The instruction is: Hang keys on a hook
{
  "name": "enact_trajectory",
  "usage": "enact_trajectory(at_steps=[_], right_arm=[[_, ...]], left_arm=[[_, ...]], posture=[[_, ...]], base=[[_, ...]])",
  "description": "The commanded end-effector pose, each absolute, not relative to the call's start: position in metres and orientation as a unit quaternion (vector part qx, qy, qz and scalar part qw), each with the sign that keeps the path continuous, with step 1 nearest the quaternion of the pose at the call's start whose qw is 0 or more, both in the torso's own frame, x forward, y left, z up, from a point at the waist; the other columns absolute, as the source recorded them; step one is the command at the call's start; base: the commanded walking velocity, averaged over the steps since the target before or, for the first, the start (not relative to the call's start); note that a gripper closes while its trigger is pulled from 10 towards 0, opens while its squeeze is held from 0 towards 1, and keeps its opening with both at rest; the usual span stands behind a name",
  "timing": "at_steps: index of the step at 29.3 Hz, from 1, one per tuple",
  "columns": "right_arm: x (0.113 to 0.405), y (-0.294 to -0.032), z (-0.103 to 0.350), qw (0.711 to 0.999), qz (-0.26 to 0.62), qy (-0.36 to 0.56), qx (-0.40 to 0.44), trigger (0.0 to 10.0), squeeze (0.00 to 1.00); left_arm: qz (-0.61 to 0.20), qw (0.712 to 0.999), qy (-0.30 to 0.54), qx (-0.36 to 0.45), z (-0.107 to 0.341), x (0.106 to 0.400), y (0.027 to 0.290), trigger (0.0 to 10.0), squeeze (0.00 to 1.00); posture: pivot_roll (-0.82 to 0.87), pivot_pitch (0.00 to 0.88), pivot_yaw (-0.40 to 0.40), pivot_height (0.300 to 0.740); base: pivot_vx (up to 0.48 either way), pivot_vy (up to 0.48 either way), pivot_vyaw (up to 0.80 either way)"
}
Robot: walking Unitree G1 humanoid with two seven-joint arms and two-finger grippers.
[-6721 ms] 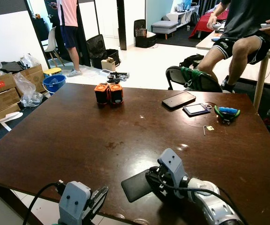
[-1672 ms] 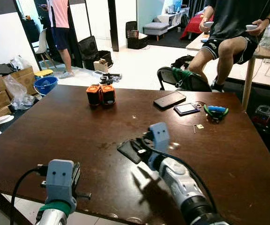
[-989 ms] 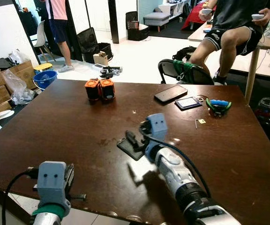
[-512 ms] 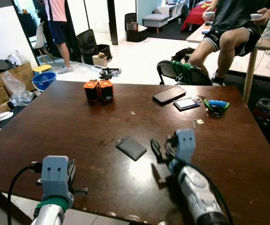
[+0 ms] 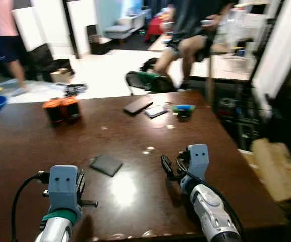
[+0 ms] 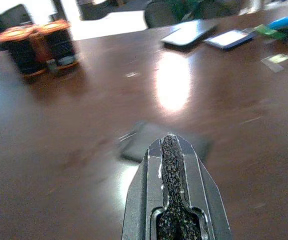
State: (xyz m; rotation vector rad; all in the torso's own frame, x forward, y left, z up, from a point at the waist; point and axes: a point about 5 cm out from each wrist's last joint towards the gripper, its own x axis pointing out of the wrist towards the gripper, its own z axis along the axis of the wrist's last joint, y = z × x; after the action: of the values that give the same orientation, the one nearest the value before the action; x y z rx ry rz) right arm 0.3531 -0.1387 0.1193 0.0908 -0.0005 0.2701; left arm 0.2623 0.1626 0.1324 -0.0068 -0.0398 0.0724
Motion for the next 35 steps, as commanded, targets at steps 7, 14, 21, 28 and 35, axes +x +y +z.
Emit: enact_trajectory(at_steps=[7, 14, 21, 28, 35], right_arm=[[0.349, -0.125, 0.119, 0.985, 0.163, 0.003, 0.061, 10.0, 0.00], [0.349, -0.121, 0.119, 0.985, 0.171, 0.001, 0.034, 10.0, 0.00], [0.350, -0.123, 0.119, 0.985, 0.163, 0.008, 0.056, 10.0, 0.00], [0.349, -0.121, 0.118, 0.984, 0.166, 0.009, 0.057, 10.0, 0.00], [0.348, -0.121, 0.117, 0.985, 0.165, 0.010, 0.058, 10.0, 0.00]], left_arm=[[0.047, 0.998, -0.030, -0.002, 0.136, 0.260, 0.167, 10.0, 0.00], [0.043, 0.999, -0.031, -0.005, 0.137, 0.259, 0.167, 10.0, 0.00], [0.046, 0.998, -0.035, -0.014, 0.139, 0.258, 0.167, 10.0, 0.00], [0.050, 0.998, -0.034, -0.016, 0.139, 0.258, 0.169, 10.0, 0.00], [0.050, 0.998, -0.032, -0.019, 0.139, 0.258, 0.170, 10.0, 0.00]], posture=[[-0.02, 0.000, 0.135, 0.740], [-0.01, 0.000, 0.136, 0.740], [-0.01, 0.000, 0.136, 0.740], [-0.01, 0.000, 0.133, 0.740], [-0.01, 0.000, 0.135, 0.740]], base=[[0.000, 0.000, -0.12], [0.000, 0.000, 0.23], [0.000, 0.000, 0.11], [0.000, 0.000, 0.00], [0.000, 0.000, 0.00]])
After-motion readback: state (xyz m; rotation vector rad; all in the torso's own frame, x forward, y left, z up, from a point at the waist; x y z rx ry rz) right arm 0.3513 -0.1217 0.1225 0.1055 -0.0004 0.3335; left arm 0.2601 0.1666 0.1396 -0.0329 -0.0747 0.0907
